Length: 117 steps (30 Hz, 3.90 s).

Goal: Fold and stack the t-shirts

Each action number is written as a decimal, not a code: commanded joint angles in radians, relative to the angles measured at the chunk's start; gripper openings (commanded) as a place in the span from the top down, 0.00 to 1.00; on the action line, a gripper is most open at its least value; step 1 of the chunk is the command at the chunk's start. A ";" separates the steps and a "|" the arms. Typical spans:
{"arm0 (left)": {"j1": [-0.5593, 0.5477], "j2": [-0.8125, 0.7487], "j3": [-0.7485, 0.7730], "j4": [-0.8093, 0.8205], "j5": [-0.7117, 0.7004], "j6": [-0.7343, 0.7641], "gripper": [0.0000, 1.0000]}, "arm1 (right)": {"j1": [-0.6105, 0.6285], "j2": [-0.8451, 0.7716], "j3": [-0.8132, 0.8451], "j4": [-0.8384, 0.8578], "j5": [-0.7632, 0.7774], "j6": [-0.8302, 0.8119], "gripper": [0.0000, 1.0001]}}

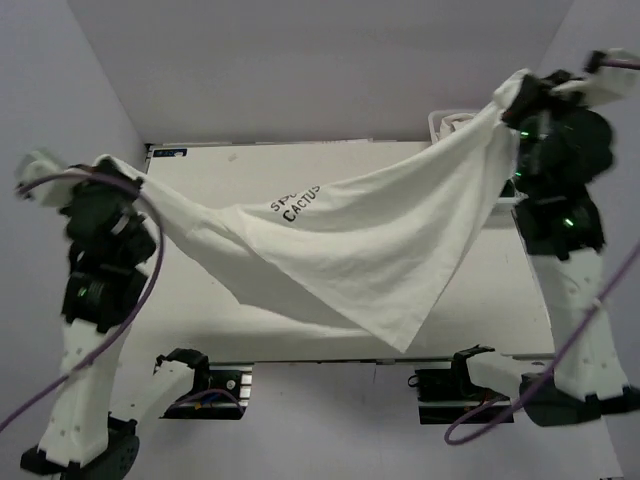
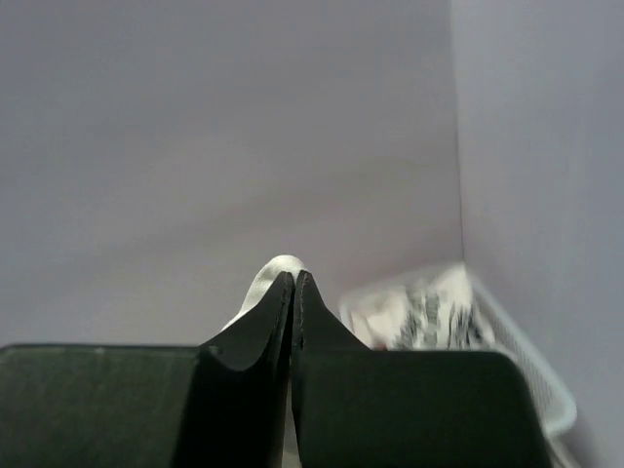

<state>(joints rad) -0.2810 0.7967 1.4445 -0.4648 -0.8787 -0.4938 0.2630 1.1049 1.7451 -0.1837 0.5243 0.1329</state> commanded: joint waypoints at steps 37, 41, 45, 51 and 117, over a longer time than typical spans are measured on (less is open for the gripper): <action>0.220 0.181 -0.872 0.080 0.982 -0.246 0.00 | 0.740 0.569 -0.722 -0.207 -0.184 0.028 0.10; 0.220 0.180 -0.957 0.129 1.021 -0.235 0.00 | 0.782 0.595 -0.743 -0.177 -0.185 0.068 0.10; 0.220 0.170 -1.015 0.164 1.021 -0.224 0.00 | 0.789 0.630 -0.746 -0.186 -0.123 0.114 0.19; 0.220 0.219 -1.015 0.144 0.946 -0.206 0.00 | 0.782 0.590 -0.730 -0.183 -0.030 0.148 0.80; 0.221 0.602 -0.671 0.032 0.547 -0.105 0.00 | 0.150 1.627 0.625 1.174 -0.252 -0.592 0.69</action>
<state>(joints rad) -0.0635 1.4395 0.7437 -0.4561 -0.3058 -0.6384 0.4465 2.7075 2.2608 0.6022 0.4713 -0.3820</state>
